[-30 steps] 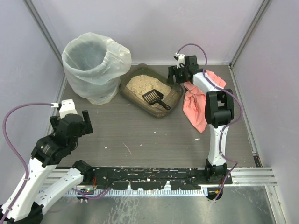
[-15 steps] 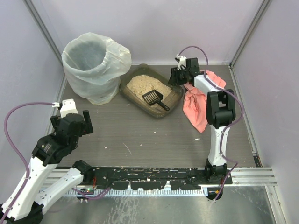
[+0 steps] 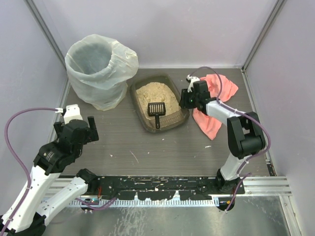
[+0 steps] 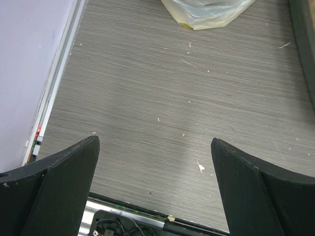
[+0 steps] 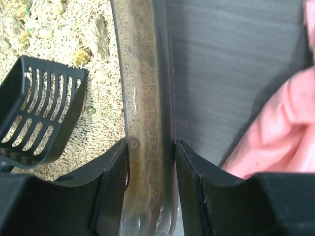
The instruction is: Clean the litter box
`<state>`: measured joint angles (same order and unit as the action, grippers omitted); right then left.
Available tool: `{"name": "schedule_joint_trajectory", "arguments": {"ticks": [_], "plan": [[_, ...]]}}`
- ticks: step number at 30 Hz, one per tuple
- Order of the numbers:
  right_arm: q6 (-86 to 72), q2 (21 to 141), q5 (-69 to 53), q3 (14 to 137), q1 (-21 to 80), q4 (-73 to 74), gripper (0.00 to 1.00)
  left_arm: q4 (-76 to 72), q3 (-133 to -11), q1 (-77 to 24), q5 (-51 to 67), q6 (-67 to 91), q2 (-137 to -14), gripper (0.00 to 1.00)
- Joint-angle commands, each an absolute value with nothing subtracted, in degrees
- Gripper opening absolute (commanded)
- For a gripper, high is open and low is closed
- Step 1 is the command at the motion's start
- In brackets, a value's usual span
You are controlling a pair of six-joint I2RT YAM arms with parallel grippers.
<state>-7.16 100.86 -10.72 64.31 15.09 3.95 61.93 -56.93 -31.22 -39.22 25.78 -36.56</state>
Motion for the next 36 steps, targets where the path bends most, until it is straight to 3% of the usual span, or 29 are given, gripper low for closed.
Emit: {"name": "schedule_joint_trajectory", "arguments": {"ticks": [1, 8, 19, 24, 29, 36], "plan": [[-12.2, 94.5, -8.3, 53.7, 18.5, 2.8, 0.37, 57.7, -57.0, -31.3, -36.9, 24.7, -34.2, 0.98], [-16.7, 82.0, -4.9, 40.7, 20.2, 2.1, 0.36, 53.2, -56.9, -31.3, -31.6, 26.6, -30.9, 0.98], [-27.6, 61.6, 0.3, 28.1, 22.2, 10.1, 0.40, 53.6, -61.1, -31.3, -33.9, 27.2, -38.5, 0.98], [-29.9, 53.3, 1.3, 25.1, 22.3, 12.7, 0.56, 53.1, -65.3, -31.3, -35.9, 24.4, -43.0, 0.98], [-25.3, 49.5, -3.1, 30.7, 22.3, 16.0, 0.82, 51.0, -71.9, -31.3, -36.6, 17.5, -47.8, 0.98], [-21.0, 47.3, -0.9, 40.7, 22.3, 23.4, 0.89, 42.3, -82.9, -31.3, -32.6, 3.4, -59.3, 0.98]]}}
